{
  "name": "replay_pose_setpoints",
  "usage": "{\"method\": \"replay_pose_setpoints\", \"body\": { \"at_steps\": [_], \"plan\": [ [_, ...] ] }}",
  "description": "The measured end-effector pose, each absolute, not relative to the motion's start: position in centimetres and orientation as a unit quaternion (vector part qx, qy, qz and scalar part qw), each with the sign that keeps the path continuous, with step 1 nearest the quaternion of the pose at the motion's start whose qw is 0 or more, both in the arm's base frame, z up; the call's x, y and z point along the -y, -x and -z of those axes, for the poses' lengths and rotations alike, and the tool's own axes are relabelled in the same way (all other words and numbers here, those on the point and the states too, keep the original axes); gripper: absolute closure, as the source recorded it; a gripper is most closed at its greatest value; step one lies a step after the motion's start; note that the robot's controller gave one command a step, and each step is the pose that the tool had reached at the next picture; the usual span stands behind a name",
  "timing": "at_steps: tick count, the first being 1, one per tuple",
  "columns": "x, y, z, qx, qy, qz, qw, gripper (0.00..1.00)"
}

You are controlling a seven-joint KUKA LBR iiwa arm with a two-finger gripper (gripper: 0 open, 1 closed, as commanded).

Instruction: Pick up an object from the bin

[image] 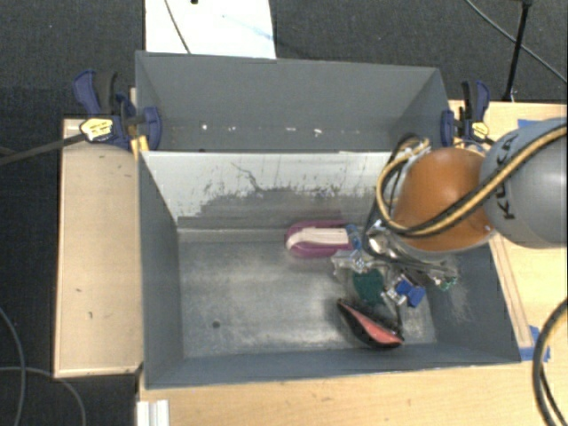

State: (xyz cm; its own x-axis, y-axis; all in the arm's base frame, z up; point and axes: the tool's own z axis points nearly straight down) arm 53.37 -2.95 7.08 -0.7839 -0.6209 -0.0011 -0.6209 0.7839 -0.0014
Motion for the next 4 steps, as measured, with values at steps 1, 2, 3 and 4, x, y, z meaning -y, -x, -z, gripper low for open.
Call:
{"method": "replay_pose_setpoints", "body": {
  "at_steps": [1, 2, 3, 4],
  "plan": [
    [3.0, -53.4, -7.2, -0.945, 0.328, 0.001, 0.002, 0.0],
    [2.9, -53.5, -7.3, -0.945, 0.328, 0.001, 0.002, 1.0],
    [2.9, -53.5, -8.1, -0.945, 0.326, 0.001, 0.003, 1.0],
    [2.9, -53.7, -10.9, -0.946, 0.324, 0.001, 0.003, 1.0]
  ]
}}
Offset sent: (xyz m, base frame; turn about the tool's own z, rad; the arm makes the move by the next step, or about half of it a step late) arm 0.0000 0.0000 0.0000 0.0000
